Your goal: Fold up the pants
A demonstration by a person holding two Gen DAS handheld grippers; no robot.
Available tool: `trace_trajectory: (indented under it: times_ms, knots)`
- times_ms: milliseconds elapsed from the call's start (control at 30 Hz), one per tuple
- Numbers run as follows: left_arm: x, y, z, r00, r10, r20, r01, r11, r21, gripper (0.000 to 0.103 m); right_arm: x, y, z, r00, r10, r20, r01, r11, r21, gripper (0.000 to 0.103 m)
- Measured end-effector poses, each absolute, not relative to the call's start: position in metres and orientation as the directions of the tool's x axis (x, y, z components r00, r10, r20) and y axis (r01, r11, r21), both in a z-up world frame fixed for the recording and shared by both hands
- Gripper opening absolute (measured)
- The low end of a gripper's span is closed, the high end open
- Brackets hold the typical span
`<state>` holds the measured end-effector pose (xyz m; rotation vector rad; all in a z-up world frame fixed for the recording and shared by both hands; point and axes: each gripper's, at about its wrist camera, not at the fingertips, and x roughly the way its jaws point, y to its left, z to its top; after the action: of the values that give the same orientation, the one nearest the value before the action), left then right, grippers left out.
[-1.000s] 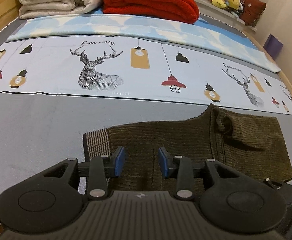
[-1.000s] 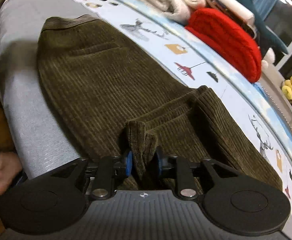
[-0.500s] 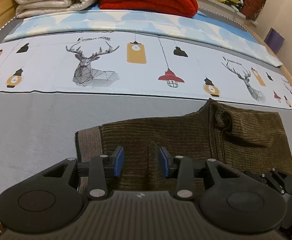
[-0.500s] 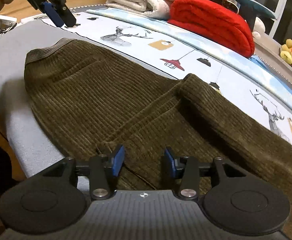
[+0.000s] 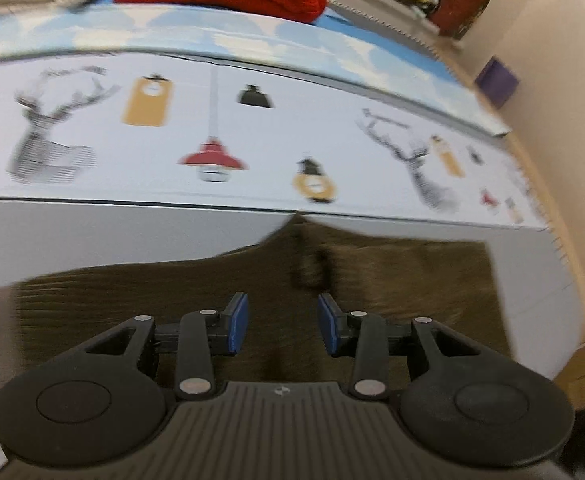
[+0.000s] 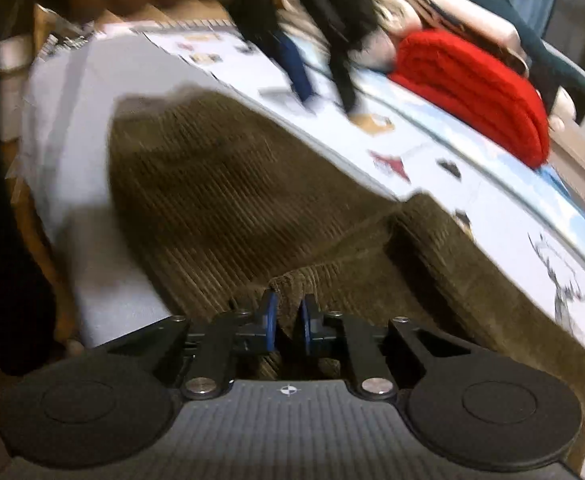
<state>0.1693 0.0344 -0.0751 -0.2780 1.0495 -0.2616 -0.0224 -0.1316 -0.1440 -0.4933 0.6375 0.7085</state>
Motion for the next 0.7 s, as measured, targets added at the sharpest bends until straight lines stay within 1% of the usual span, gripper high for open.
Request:
trace_trajectory:
  times_ms: [67, 133, 167, 200, 267, 333, 367, 400, 467, 500, 567, 633, 667, 700]
  knots:
    - [0.182, 0.019, -0.083, 0.455, -0.383, -0.804, 0.076, 0.916, -0.393, 0.041, -0.028, -0.138, -0.139, 0.556, 0.475, -0.682, -0.753, 0.635, -0.172, 0.013]
    - [0.195, 0.004, -0.095, 0.432, -0.401, -0.808, 0.068, 0.908, -0.414, 0.041, -0.030, -0.144, -0.149, 0.489, 0.469, -0.735, -0.790, 0.595, -0.147, 0.016]
    - [0.202, -0.002, -0.101, 0.415, -0.394, -0.820, 0.057, 0.911, -0.409, 0.042, -0.032, -0.146, -0.153, 0.483, 0.460, -0.745, -0.795, 0.587, -0.153, 0.018]
    - [0.208, -0.009, -0.105, 0.407, -0.386, -0.828, 0.050, 0.914, -0.402, 0.042, -0.034, -0.149, -0.153, 0.492, 0.464, -0.737, -0.792, 0.590, -0.158, 0.018]
    - [0.219, -0.020, -0.114, 0.397, -0.389, -0.831, 0.047, 0.913, -0.405, 0.042, -0.032, -0.161, -0.141, 0.490, 0.513, -0.705, -0.776, 0.625, -0.084, 0.020]
    - [0.230, -0.028, -0.125, 0.375, -0.386, -0.843, 0.037, 0.915, -0.402, 0.041, -0.025, -0.182, -0.122, 0.514, 0.571, -0.640, -0.730, 0.683, 0.022, 0.028]
    - [0.235, -0.032, -0.130, 0.364, -0.382, -0.850, 0.042, 0.918, -0.394, 0.039, -0.022, -0.193, -0.115, 0.539, 0.576, -0.615, -0.701, 0.712, 0.052, 0.035]
    - [0.239, -0.036, -0.135, 0.355, -0.380, -0.854, 0.056, 0.921, -0.386, 0.022, -0.018, -0.204, -0.110, 0.564, 0.569, -0.599, -0.666, 0.742, 0.078, 0.039]
    - [0.244, -0.040, -0.134, 0.381, -0.340, -0.859, 0.096, 0.939, -0.329, 0.008, -0.008, -0.225, -0.106, 0.600, 0.538, -0.592, -0.591, 0.797, 0.126, 0.040]
    - [0.245, -0.035, -0.129, 0.423, -0.322, -0.847, 0.087, 0.945, -0.315, 0.003, -0.003, -0.235, -0.108, 0.616, 0.505, -0.605, -0.544, 0.828, 0.137, 0.040]
    - [0.246, -0.022, -0.123, 0.468, -0.311, -0.827, 0.036, 0.942, -0.334, 0.003, 0.007, -0.248, -0.118, 0.641, 0.378, -0.667, -0.433, 0.897, 0.092, 0.039]
    - [0.248, -0.024, -0.132, 0.425, -0.283, -0.859, 0.035, 0.954, -0.297, 0.003, 0.017, -0.259, -0.139, 0.599, 0.227, -0.767, -0.335, 0.942, 0.017, 0.039]
    - [0.246, -0.028, -0.134, 0.414, -0.277, -0.867, 0.054, 0.958, -0.281, 0.005, 0.021, -0.265, -0.155, 0.543, 0.171, -0.823, -0.311, 0.950, -0.008, 0.040]
    - [0.245, -0.030, -0.132, 0.426, -0.262, -0.866, 0.063, 0.963, -0.261, 0.010, 0.019, -0.270, -0.160, 0.537, 0.180, -0.824, -0.312, 0.950, 0.004, 0.040]
